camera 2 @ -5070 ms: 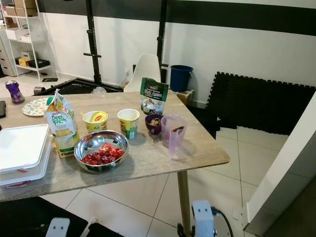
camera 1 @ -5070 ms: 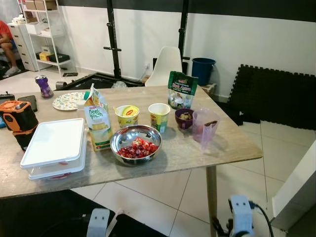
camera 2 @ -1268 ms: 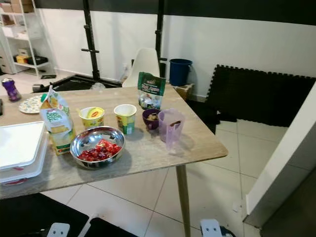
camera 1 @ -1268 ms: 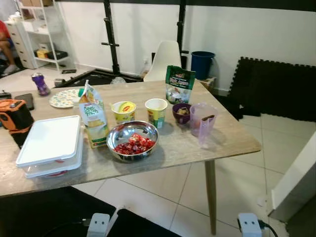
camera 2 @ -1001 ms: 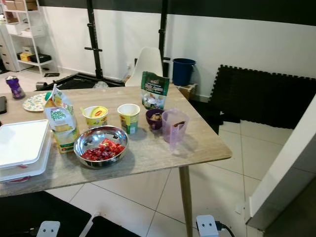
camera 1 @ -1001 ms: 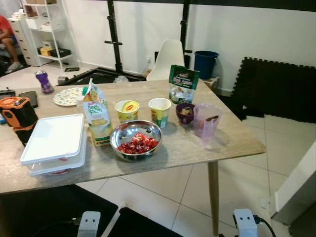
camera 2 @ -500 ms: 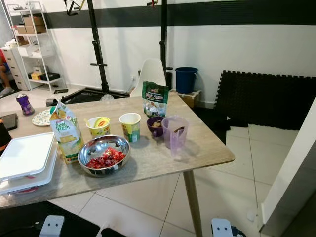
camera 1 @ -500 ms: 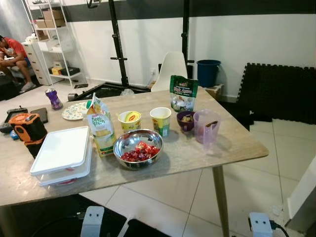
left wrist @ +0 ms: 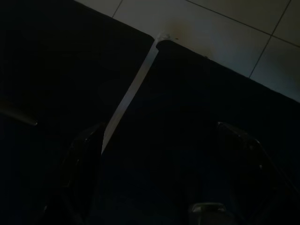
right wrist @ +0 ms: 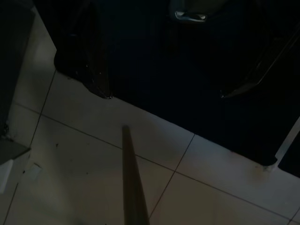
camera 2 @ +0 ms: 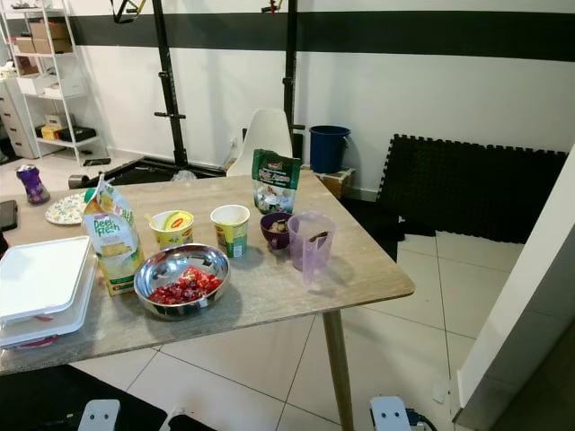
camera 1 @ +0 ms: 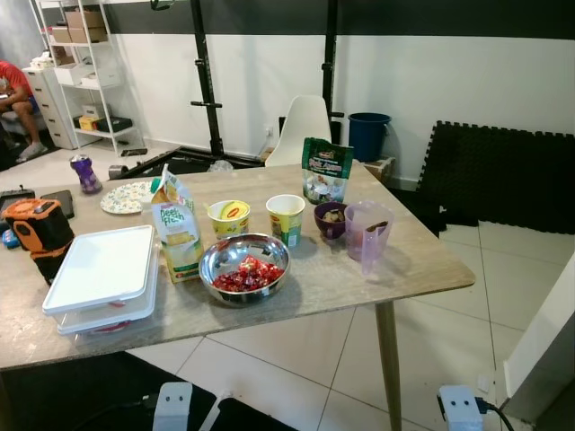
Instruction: Restocking fridge
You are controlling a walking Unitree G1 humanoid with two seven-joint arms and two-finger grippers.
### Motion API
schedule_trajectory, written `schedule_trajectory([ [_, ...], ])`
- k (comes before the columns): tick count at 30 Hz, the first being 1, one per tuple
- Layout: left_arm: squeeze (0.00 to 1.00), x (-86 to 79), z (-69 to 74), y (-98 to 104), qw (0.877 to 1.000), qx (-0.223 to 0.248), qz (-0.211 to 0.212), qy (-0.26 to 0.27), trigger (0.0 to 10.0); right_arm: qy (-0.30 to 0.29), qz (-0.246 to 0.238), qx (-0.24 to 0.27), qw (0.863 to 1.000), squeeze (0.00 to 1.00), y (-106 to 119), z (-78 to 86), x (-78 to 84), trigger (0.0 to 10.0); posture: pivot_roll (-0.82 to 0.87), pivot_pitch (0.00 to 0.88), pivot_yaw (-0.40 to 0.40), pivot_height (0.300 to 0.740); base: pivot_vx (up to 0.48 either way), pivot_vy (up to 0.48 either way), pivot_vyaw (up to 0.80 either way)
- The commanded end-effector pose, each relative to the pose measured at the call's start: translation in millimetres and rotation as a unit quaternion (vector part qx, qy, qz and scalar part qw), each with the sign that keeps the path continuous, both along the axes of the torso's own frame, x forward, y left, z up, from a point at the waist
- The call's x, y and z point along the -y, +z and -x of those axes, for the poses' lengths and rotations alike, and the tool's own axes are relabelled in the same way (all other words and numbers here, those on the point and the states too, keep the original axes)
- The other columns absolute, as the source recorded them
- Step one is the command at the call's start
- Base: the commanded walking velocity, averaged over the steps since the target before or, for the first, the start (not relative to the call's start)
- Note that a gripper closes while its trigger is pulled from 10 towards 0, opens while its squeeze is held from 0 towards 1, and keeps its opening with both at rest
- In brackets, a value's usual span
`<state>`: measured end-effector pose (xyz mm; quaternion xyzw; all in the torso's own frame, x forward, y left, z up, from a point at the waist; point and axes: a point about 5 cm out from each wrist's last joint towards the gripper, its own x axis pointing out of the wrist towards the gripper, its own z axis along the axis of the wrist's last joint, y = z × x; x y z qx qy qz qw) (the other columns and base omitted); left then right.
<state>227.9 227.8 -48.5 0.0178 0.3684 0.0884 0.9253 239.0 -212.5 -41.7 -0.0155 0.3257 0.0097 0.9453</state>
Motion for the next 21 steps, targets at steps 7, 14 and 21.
schedule_trajectory([
  [7,0.00,1.7,15.8,-9.7,1.000,-0.012,0.008,0.017,10.0,0.018,0.004,-0.012,1.000,0.00,-1.0,-0.9,-3.4,10.0,0.05,0.086,-0.076,0.740,0.000,0.000,0.00],
  [14,0.00,-4.4,18.3,-9.1,1.000,-0.012,-0.003,0.020,10.0,0.025,-0.001,-0.020,0.999,0.00,-4.7,2.2,-10.6,10.0,0.07,0.084,-0.076,0.740,0.000,0.000,0.00],
  [21,0.00,1.7,12.4,-7.2,1.000,-0.011,-0.005,-0.005,10.0,0.012,-0.008,-0.024,1.000,0.00,-8.5,8.5,-9.5,10.0,0.05,0.090,-0.032,0.740,0.000,0.000,0.00],
])
